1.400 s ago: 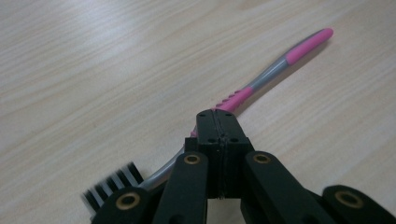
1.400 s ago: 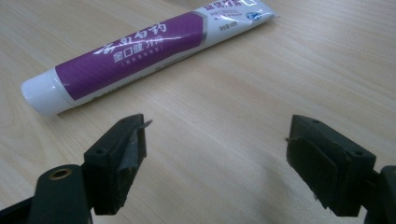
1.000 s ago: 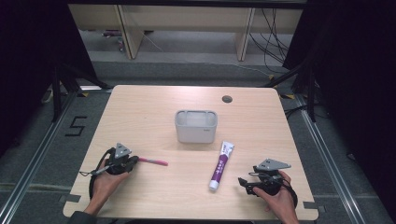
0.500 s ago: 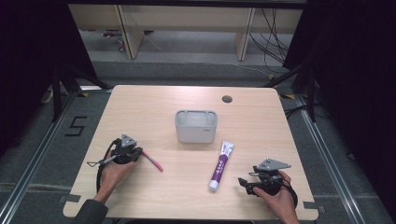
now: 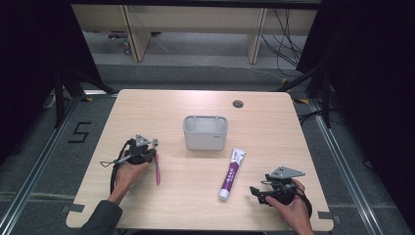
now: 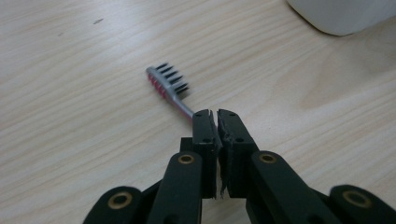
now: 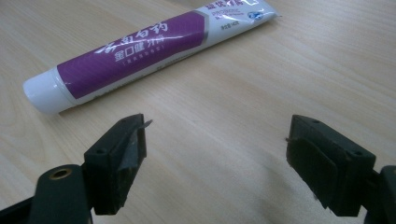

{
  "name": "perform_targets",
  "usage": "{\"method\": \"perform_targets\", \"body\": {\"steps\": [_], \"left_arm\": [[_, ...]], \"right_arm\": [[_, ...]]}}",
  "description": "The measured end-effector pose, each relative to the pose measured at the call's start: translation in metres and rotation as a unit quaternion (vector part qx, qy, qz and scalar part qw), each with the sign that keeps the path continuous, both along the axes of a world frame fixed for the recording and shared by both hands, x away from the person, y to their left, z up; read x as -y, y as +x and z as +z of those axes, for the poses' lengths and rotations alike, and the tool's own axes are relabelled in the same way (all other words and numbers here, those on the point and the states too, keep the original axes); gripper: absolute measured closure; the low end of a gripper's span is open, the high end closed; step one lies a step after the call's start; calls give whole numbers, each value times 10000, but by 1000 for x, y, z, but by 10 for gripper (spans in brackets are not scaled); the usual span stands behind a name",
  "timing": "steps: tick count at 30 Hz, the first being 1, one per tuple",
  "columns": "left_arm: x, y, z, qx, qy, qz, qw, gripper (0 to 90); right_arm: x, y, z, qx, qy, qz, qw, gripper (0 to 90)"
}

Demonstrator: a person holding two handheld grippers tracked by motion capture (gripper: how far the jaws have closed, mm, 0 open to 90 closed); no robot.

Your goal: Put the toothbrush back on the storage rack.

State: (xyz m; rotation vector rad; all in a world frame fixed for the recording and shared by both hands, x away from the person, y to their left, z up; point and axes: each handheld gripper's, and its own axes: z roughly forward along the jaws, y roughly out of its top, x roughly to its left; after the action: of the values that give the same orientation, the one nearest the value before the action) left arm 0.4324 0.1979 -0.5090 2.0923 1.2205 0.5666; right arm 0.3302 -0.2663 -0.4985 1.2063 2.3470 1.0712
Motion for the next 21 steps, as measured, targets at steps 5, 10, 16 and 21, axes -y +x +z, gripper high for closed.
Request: {"method": "perform_targets", "body": {"steps": [5,10,16,21], "left_arm": [[9,0,3,-47,-81,-99,9999,767],[10,-3,15,-175,-69,-106,9998,628],[17,-1,21,-554,51,-230,9982,592],[20,3,18,-837,246,-290,9958,605]], "right_arm": [[-2,-3,0,-278,180,-124,9994,210],[1,1,-1,0,41,96,9999,211],[0,0,0,-23,0,7,10000,211],[0,0,0,-2,9,24,10000,211]]}}
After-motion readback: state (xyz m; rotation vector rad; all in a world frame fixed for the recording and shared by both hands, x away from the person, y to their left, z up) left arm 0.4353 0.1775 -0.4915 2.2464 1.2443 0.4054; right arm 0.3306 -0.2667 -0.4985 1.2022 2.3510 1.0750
